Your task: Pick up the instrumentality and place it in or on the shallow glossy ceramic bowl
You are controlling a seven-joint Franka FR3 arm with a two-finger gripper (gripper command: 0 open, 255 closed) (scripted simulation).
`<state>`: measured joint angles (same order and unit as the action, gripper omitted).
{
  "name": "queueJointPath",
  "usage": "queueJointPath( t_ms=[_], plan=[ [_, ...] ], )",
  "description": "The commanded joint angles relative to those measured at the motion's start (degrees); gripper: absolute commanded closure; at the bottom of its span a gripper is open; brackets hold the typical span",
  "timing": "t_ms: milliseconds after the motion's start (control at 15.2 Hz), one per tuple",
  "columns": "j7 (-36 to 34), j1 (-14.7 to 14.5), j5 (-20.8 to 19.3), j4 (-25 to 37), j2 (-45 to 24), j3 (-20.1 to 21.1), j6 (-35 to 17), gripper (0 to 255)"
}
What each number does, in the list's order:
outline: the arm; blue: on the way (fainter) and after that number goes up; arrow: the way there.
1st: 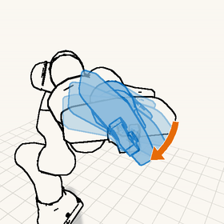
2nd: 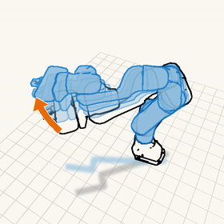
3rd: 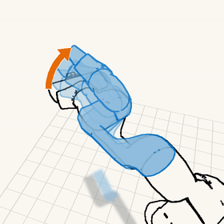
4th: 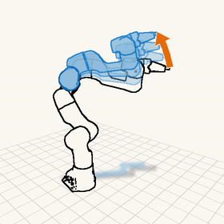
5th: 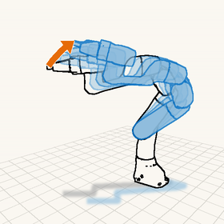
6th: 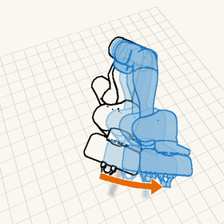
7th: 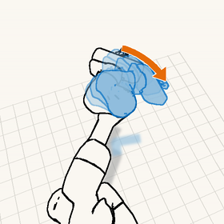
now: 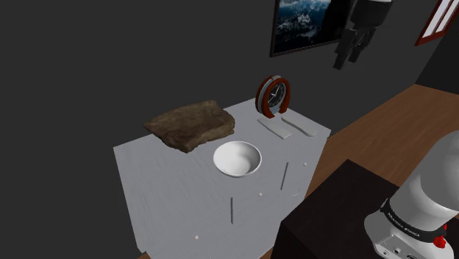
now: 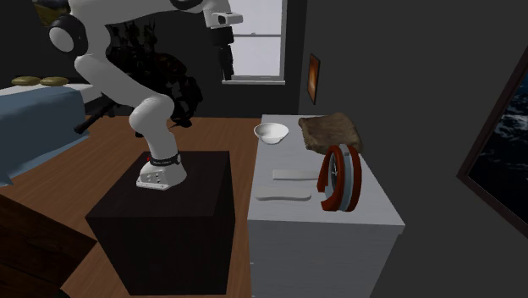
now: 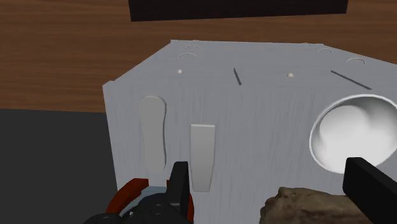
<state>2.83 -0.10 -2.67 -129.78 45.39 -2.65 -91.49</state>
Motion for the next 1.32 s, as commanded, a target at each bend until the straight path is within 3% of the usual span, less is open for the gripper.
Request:
queueJointPath(
  t_ms=[0, 660, 1254],
  plan=[
    [0.0, 0.0, 0.0, 0.0, 0.0, 0.0, 0.0, 0],
    [5.6, 1.2, -2.2, -6.6, -11.6, -6.3, -16.3, 0],
    [11.6, 1.4, -1.5, -6.4, -27.6, -11.9, -30.1, 0]
  ],
)
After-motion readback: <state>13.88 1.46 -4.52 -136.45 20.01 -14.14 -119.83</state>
